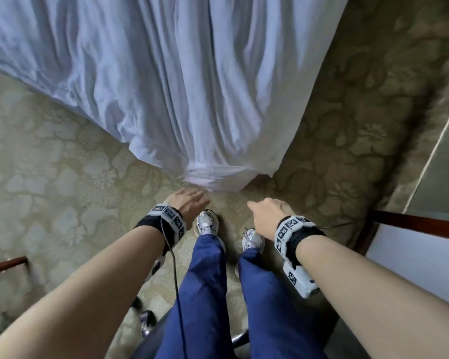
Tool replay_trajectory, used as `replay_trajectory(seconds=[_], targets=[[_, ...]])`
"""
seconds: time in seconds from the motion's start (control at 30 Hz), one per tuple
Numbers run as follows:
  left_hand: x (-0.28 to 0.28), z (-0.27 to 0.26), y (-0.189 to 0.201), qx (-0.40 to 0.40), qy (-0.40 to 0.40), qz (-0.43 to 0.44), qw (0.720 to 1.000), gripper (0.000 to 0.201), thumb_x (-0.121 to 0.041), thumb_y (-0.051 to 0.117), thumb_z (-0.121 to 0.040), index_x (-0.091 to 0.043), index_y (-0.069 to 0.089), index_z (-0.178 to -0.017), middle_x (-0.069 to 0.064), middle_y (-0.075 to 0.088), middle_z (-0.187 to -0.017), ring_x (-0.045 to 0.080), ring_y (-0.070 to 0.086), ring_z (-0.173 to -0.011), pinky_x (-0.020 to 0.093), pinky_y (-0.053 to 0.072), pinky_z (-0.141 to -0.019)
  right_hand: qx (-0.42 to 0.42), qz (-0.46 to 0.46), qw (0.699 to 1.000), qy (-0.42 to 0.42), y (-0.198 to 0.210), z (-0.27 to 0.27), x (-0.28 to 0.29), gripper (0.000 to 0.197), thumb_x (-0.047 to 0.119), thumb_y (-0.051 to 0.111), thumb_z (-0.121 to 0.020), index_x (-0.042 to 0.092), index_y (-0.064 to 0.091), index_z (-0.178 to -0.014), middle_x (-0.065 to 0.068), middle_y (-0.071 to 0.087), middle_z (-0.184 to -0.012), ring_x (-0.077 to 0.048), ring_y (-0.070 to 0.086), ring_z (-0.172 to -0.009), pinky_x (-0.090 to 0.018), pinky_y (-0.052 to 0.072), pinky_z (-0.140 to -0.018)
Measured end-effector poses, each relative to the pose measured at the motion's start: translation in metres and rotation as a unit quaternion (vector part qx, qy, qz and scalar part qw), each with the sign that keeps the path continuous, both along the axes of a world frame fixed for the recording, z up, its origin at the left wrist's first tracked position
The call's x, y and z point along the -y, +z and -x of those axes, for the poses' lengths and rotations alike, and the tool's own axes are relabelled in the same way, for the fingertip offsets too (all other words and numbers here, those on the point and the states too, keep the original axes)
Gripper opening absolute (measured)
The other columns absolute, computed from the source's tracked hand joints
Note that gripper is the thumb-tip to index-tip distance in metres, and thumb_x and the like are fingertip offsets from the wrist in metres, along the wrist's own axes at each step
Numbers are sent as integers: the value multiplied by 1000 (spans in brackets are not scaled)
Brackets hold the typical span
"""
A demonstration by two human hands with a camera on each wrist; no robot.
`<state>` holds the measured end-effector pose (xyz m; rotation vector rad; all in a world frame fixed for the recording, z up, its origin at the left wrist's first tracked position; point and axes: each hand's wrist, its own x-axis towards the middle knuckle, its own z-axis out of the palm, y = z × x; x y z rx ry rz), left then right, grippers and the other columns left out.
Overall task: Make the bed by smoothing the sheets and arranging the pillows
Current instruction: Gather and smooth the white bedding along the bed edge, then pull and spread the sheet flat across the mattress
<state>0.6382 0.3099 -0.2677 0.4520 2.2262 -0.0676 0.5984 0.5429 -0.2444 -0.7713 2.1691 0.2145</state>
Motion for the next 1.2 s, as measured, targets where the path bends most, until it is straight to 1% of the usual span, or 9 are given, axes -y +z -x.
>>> replay_trajectory(seconds=[0.03,0.1,0.17,0.23,0.5,0.6,0.73,0.93,1.2], targets=[[-7,7,4,-3,23,8,1000,70,-10,51,-89,-22,25,-152,7,25,-159,24,27,-145,43,28,-116,-7,9,1000,-27,6,11,-11,35,13,48,-86,16,52,-121,-10,64,-111,-29,63,-102,-31,40,-54],[-23,35,21,-44,65,9,997,63,-15,52,-87,-18,32,-146,7,35,-152,24,35,-139,43,35,-110,-33,23,998,-46,23,44,-33,39,17,45,-91,17,50,-129,-7,59,-124,-27,54,-117,-38,47,-83],[-41,77,49,-93,84,-5,992,55,-14,52,-86,-16,40,-140,5,42,-143,23,40,-133,43,40,-105,-75,29,997,-18,45,86,-54,37,18,41,-95,14,48,-132,-2,55,-133,-23,41,-130,-36,33,-108],[-62,130,83,-130,111,-14,985,49,-12,53,-87,-14,45,-136,6,45,-140,24,40,-132,44,41,-105,-113,36,992,-45,76,130,-72,36,18,41,-96,14,48,-131,-1,55,-133,-23,31,-138,-38,22,-116],[-126,344,252,-222,111,-23,969,34,-13,50,-91,-14,57,-125,2,56,-127,26,60,-108,37,55,-84,-200,103,961,-162,246,305,-99,39,13,44,-87,22,59,-121,-11,54,-136,-24,22,-144,-42,15,-120],[-132,418,309,-258,94,0,961,37,-15,49,-93,-14,54,-129,4,56,-131,29,59,-112,35,53,-82,-239,165,940,-181,313,369,-91,44,14,43,-90,24,51,-133,-18,38,-147,-33,24,-143,-41,21,-119],[-136,510,356,-288,119,13,950,39,-18,49,-90,-18,53,-129,6,57,-126,32,60,-107,41,54,-83,-271,222,923,-162,381,452,-88,51,11,45,-90,23,44,-140,-25,38,-146,-31,24,-143,-38,22,-115],[-147,628,415,-340,143,-4,929,39,-22,55,-87,-15,55,-125,10,60,-121,32,61,-102,38,52,-79,-292,227,923,-108,432,576,-98,56,14,49,-84,25,46,-139,-3,51,-143,-30,30,-141,-39,22,-116],[-157,767,440,-361,160,35,918,37,-24,50,-86,-16,56,-122,7,61,-117,30,62,-100,41,53,-85,-295,227,924,-87,454,722,-135,64,16,47,-89,23,30,-150,-3,43,-149,-30,23,-144,-39,17,-118]])
